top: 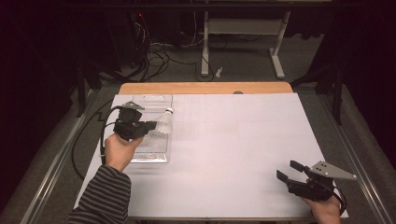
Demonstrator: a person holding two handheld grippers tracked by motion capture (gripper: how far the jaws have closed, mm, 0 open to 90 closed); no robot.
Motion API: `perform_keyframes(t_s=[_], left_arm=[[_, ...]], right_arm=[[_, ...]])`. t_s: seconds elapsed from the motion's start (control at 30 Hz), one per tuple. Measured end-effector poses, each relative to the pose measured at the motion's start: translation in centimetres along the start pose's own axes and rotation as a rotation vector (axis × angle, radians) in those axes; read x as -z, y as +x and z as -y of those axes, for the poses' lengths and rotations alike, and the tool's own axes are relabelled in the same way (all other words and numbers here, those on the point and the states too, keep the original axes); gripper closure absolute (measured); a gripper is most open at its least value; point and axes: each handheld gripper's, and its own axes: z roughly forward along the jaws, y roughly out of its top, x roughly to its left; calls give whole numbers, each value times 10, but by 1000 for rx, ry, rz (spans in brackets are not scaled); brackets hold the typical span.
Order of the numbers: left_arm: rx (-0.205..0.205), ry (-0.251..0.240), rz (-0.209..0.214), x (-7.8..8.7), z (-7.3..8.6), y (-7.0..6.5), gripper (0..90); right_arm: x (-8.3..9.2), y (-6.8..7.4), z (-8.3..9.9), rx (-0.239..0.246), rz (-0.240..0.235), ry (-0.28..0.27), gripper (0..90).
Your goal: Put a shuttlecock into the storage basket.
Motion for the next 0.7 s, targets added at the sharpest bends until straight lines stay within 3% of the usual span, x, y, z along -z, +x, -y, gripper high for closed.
perform_keyframes(t_s=[0.7], left_arm=[[86,11,-49,-9,-4,26,896]], right_arm=[[0,0,0,1,0,0,306]])
